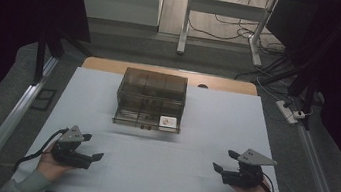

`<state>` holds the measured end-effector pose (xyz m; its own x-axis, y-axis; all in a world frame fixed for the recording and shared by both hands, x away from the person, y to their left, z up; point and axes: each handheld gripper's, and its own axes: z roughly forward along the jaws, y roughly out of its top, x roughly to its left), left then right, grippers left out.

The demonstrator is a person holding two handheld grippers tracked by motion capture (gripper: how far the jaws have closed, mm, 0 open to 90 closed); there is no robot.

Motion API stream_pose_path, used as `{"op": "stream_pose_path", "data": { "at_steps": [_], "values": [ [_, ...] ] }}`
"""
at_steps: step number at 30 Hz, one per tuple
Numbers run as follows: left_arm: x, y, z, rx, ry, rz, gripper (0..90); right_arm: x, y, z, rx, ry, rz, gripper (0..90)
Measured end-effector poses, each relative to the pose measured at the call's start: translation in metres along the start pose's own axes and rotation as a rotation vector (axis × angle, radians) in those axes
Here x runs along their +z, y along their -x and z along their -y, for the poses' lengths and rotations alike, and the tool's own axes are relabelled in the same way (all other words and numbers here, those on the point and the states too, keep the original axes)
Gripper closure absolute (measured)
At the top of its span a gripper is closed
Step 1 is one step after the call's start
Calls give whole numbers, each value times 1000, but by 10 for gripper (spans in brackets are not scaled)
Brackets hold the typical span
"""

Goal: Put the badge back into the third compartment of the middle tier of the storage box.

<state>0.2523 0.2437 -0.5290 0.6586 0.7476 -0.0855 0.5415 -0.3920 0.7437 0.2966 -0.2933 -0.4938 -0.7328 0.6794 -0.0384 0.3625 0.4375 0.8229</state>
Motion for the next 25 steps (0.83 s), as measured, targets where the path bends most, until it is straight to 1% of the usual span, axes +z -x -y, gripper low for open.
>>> {"op": "stream_pose_path", "data": {
  "at_steps": [4,7,8,11,12,15,18,21,25],
  "values": [
    [-1,0,0,1,1,-8,145,1,0,2,-6,-20,-3,241],
    [-2,-1,1,-3,5,-11,145,0,1,3,-11,-28,6,241],
    [-2,-1,1,-3,4,-12,144,0,1,4,-6,-24,-1,241],
    [-1,-1,1,-3,2,-11,144,-1,3,6,-4,-31,9,240],
    [-1,-1,1,-4,1,-11,144,-1,4,6,1,-23,4,241],
    [-1,-1,1,-4,1,-11,144,-1,4,6,1,-21,5,241],
    [-1,-1,1,-2,0,-11,145,-1,3,6,-3,-33,12,239],
    [-1,-1,1,-1,-2,-10,144,1,4,6,-3,-34,-8,237],
    [-1,-2,1,-5,-1,-11,144,1,3,6,-5,-36,-6,234]
  ]
}}
